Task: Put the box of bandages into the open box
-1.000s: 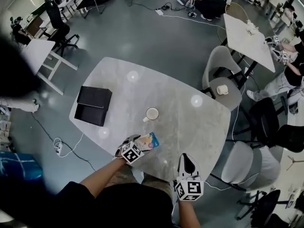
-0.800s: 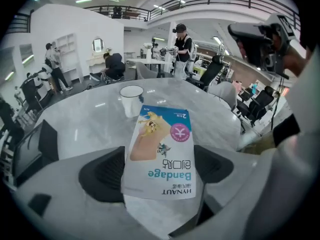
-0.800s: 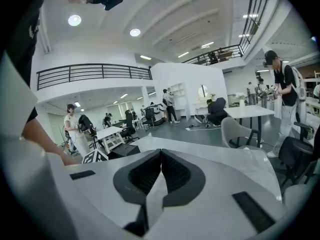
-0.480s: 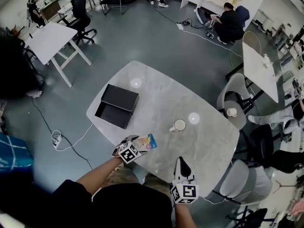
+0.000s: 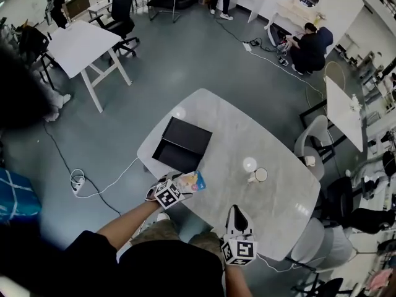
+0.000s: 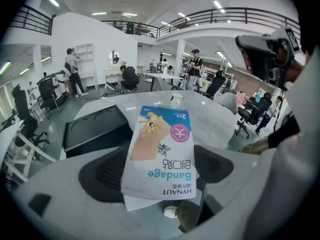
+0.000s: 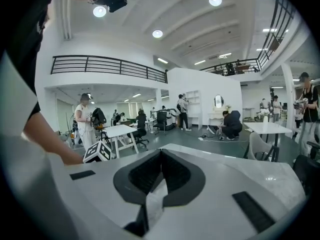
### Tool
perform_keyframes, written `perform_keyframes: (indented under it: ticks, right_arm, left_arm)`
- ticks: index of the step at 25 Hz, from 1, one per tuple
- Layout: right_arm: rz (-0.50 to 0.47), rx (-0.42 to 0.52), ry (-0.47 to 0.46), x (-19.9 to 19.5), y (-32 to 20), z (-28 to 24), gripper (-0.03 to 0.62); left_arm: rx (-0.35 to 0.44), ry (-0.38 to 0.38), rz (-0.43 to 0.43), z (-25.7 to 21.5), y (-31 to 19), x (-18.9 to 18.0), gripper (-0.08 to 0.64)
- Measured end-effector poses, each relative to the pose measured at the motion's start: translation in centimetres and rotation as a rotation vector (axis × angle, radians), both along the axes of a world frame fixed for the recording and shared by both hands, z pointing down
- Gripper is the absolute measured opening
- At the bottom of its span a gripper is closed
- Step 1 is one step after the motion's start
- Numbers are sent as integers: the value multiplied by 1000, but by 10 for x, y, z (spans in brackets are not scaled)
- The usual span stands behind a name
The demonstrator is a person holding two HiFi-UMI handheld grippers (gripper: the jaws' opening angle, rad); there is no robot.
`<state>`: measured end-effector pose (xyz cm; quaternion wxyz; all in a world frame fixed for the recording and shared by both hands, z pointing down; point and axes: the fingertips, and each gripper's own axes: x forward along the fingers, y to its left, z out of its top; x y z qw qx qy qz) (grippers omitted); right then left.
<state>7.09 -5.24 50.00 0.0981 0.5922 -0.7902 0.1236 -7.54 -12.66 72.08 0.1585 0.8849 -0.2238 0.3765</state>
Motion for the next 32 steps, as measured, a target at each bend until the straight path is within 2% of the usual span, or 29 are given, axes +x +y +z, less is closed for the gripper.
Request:
perform_keyframes:
  ticks: [6,12,22,27,32]
  right_arm:
    - [15,-13,-8,-53,-16,-2,12]
    - [-9,-37,-11,-86,-27,0,12]
    - [19,-47,-76,-88,-78,12,12]
    - [66,-40,-39,-75,-102,15,11]
    - [103,-64,-58,-58,-113,31,12]
  left_arm:
    - [45,-11,-20,-14,-44,-67,447]
    - [58,-27,51,-7,-74,-101,448]
    - [5,-92,171,31,-100,-97,448]
    - [-34,-119,226,57,-112,-89,448]
    - [-69,-155,290,82,-111,-82,448]
